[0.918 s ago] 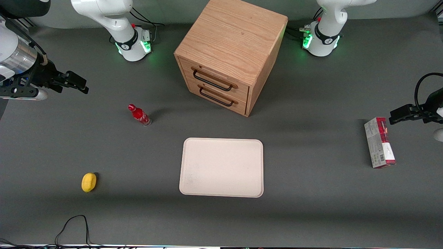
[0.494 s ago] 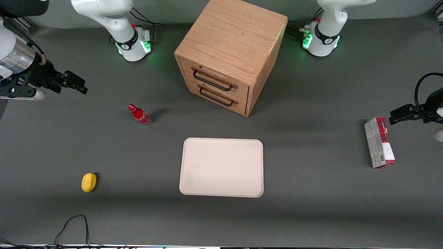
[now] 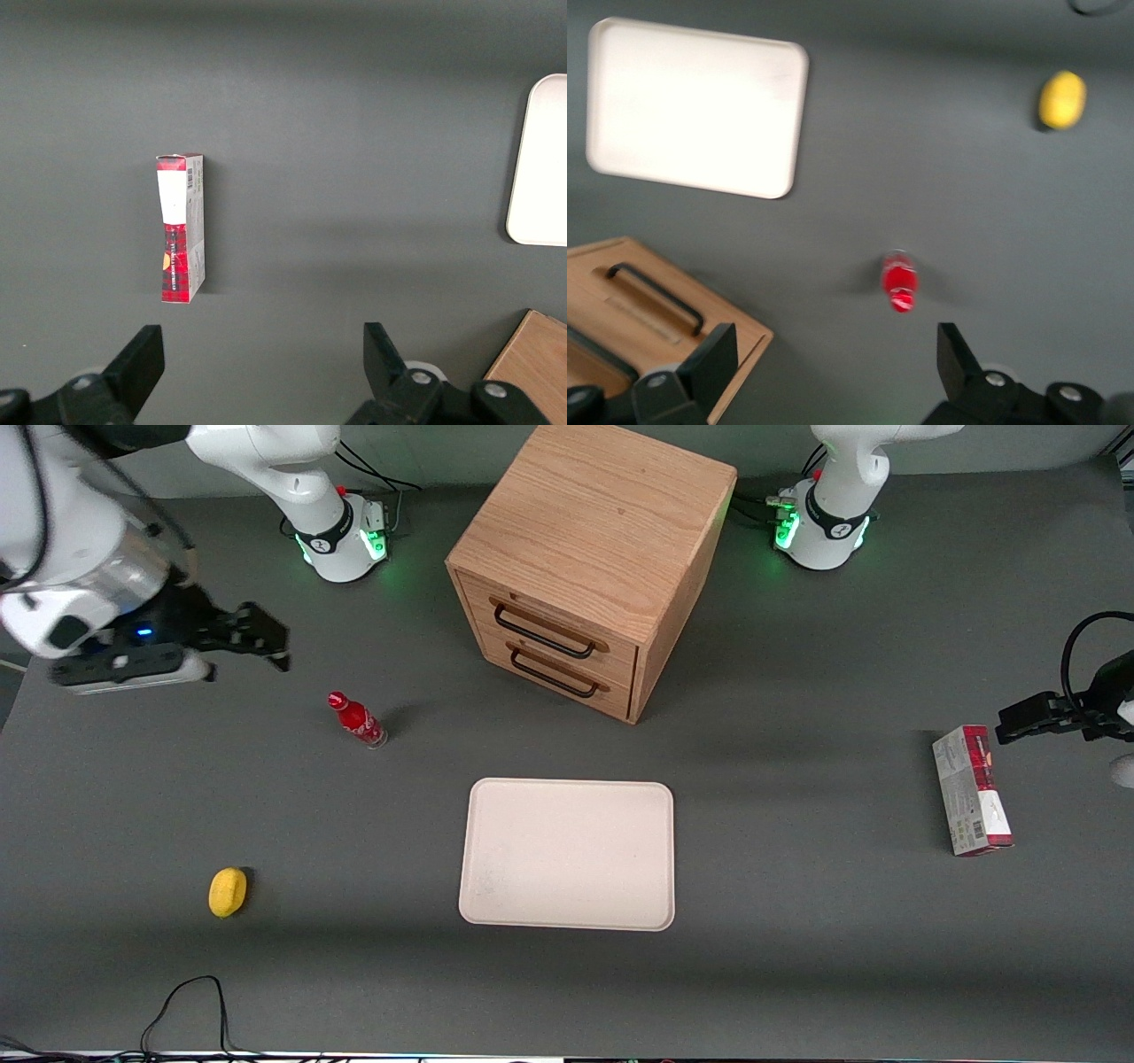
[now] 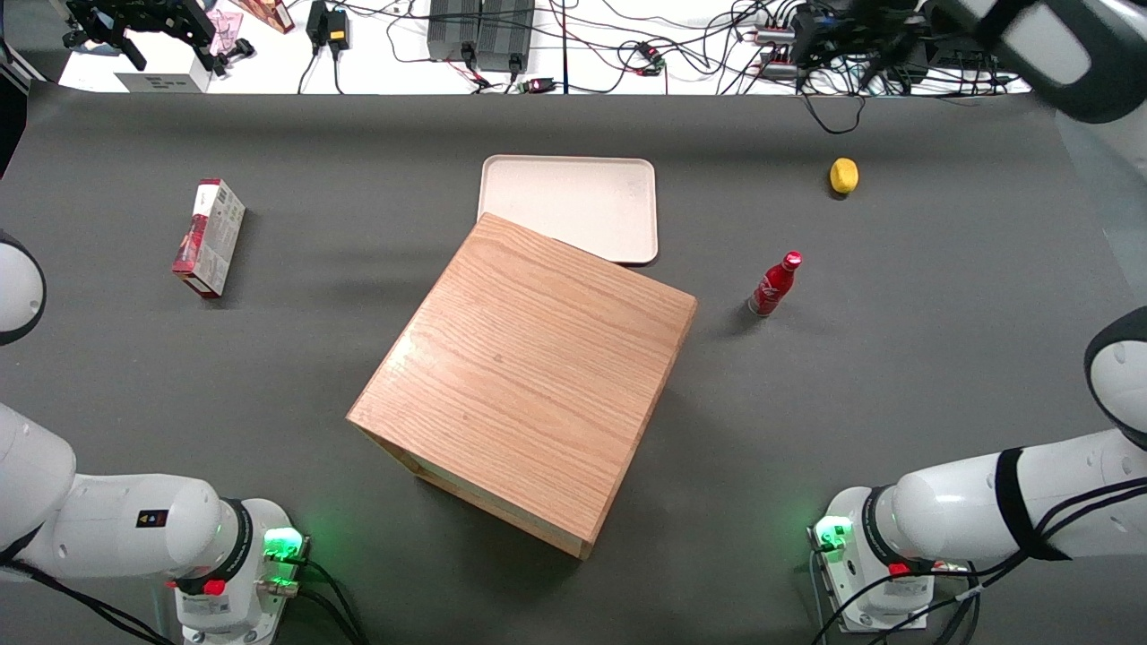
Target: Open upper drawer
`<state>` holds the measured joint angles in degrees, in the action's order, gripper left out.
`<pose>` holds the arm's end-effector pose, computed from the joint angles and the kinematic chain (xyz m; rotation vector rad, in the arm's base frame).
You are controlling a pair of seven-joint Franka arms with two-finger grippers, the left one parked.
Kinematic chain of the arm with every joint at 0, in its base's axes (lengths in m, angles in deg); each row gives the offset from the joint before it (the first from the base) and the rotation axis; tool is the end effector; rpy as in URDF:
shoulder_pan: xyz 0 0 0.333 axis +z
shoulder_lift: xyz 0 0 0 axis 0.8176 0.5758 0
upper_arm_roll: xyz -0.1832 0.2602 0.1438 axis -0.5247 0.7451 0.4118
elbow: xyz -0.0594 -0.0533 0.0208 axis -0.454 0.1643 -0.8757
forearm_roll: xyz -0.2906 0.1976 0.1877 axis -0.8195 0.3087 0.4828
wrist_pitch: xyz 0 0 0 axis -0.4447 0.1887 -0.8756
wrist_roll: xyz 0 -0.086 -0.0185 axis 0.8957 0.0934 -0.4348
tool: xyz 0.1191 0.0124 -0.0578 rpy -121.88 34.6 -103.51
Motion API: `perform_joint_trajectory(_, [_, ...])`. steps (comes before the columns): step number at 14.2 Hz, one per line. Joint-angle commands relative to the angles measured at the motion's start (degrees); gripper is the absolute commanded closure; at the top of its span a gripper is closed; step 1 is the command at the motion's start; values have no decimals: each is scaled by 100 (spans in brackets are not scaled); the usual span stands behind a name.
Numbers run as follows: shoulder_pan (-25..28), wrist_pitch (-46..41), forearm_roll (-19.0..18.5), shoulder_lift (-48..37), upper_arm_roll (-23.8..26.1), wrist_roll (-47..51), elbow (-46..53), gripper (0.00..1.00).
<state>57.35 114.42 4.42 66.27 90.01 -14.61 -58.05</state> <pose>0.5343 0.1858 0.6368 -3.0772 -0.2044 -0.0104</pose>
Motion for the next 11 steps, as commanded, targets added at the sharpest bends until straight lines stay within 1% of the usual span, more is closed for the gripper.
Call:
perform_joint_trajectory(1, [13, -258, -28, 389, 667, 38, 580, 0])
perform_joint_trajectory(3, [13, -241, -28, 599, 1343, -59, 799, 0])
perform_joint_trajectory(5, [13, -240, -36, 916, 2133, -51, 1002, 0])
perform_joint_trajectory(6, [13, -240, -28, 1013, 2389, -103, 1003, 0])
perform_joint_trajectory(9, [22, -258, -2, 1364, 2979, -488, 959, 0])
perform_joint_trajectory(11, [39, -336, 33, 1741, 3068, -1005, 915, 0])
